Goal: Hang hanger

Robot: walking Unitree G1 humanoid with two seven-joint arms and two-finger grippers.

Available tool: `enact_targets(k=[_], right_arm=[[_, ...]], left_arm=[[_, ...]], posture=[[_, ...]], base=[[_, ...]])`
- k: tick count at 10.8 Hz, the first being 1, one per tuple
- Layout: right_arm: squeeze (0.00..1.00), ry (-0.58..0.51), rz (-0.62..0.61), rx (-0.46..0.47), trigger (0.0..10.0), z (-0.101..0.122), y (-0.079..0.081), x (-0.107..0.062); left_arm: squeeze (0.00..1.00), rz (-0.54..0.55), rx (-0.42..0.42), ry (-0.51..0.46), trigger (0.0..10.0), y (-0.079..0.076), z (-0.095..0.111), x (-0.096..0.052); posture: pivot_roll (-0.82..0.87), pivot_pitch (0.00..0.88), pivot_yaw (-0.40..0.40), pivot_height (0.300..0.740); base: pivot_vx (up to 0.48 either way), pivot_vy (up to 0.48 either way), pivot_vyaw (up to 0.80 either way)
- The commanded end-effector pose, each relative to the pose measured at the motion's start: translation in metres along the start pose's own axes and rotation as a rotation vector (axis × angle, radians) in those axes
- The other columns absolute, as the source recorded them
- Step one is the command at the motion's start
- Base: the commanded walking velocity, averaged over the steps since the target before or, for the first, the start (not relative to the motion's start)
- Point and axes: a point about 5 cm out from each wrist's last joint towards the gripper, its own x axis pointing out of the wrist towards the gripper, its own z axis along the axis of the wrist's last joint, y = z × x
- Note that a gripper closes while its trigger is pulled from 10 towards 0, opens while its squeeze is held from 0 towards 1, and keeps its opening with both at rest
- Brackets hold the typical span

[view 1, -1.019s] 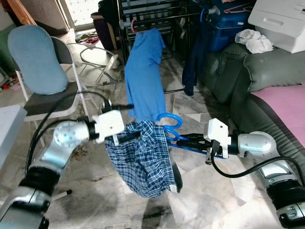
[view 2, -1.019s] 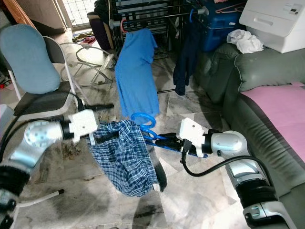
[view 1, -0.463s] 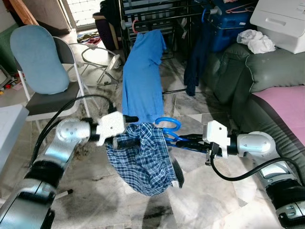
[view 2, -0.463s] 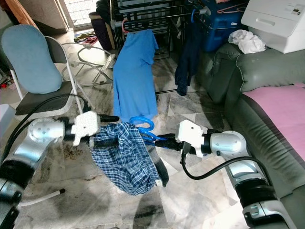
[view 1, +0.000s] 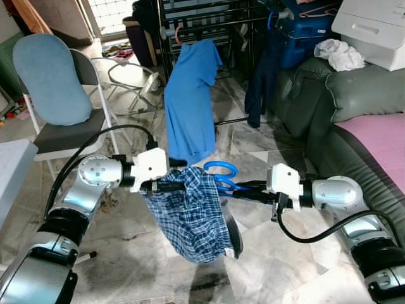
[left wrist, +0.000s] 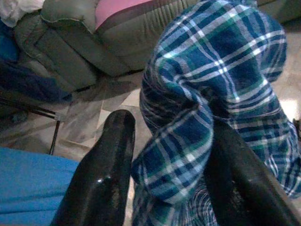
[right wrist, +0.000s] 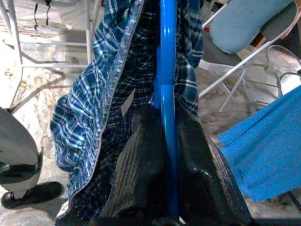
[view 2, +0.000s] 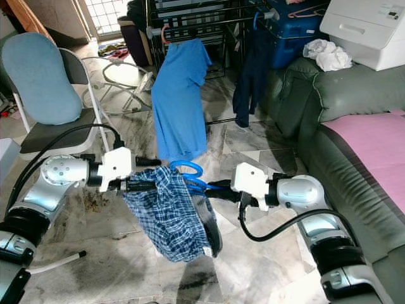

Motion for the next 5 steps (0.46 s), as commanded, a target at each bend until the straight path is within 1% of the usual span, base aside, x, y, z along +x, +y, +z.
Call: enact_targets(k=[1, 3, 5], right_arm=[[0.0, -0.022, 0.013, -0.051, 10.0, 0.0089, -0.0046, 0.0054], [0.0, -0.03, 0.002, -0.055, 10.0, 0.0094, -0.0043, 0.0084], [0.0, -0.03, 0.002, -0.061, 10.0, 0.0086, -0.0025, 0.0094]], left_arm=[[0.0, -0.032, 0.009, 0.033, 0.0, -0.0001, -0.0025, -0.0036], [0.0, -0.077, -0.014, 0.062, 0.0, -0.0044, -0.0075, -0.0043], [0.0, -0.088, -0.021, 0.075, 0.0, -0.006, -0.0101, -0.0044]], posture=[[-0.16, 0.026, 0.122, 0.74], [-0.16, 0.023, 0.124, 0.74], [-0.16, 0.021, 0.126, 0.74]], base=[[0.0, 0.0, 0.0], [0.0, 0.0, 0.0], [0.0, 0.0, 0.0]])
